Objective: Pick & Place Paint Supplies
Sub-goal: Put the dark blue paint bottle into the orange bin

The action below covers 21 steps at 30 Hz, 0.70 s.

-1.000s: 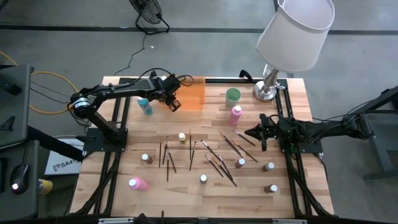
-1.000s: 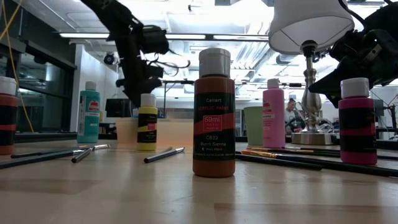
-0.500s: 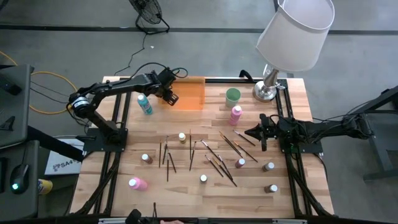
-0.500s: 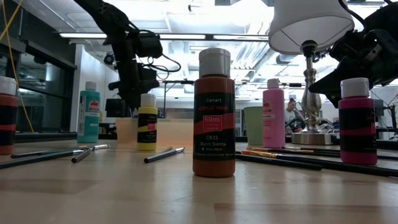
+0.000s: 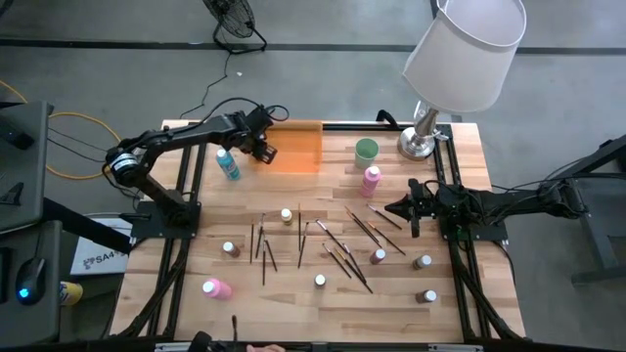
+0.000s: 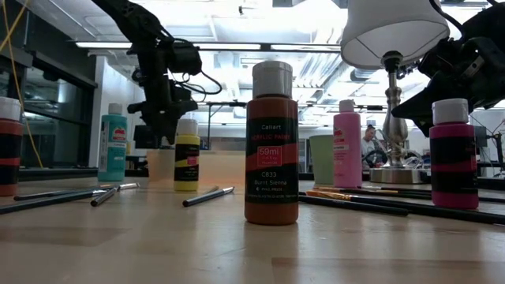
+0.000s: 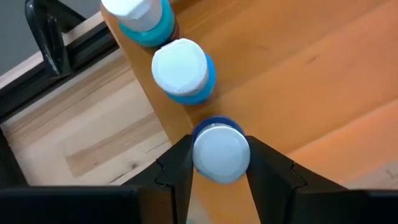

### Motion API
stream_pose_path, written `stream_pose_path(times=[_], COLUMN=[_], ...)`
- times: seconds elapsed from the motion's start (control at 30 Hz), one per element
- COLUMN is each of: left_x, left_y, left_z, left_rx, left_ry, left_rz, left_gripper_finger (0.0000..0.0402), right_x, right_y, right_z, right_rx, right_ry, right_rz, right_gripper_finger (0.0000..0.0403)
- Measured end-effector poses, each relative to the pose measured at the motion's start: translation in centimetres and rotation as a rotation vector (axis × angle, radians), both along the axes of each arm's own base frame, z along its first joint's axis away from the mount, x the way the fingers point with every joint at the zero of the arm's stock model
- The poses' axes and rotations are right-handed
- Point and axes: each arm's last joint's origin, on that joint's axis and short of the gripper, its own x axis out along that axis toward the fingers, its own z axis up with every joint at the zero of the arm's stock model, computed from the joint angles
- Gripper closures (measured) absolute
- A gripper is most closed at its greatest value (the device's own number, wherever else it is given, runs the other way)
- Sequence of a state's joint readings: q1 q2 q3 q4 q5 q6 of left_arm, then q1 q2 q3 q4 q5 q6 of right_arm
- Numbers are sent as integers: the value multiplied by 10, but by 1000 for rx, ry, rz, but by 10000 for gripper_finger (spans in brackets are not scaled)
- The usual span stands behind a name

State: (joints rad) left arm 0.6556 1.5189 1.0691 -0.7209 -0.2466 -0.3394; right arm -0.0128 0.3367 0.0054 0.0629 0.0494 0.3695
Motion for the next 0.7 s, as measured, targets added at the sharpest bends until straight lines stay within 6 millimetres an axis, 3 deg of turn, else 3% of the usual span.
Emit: stream_pose_path(times=[0.7], left_x=[4], left_y=[4], left_z=[2], left_rx=[0], left_ry=[-84], left_rz=[-11], left_gripper_finger=[276], right_x=[0], right_y=[0], right_z=[0], right_rx=[0], right_ry=[0], right_rz=[0], right_gripper_finger=[401])
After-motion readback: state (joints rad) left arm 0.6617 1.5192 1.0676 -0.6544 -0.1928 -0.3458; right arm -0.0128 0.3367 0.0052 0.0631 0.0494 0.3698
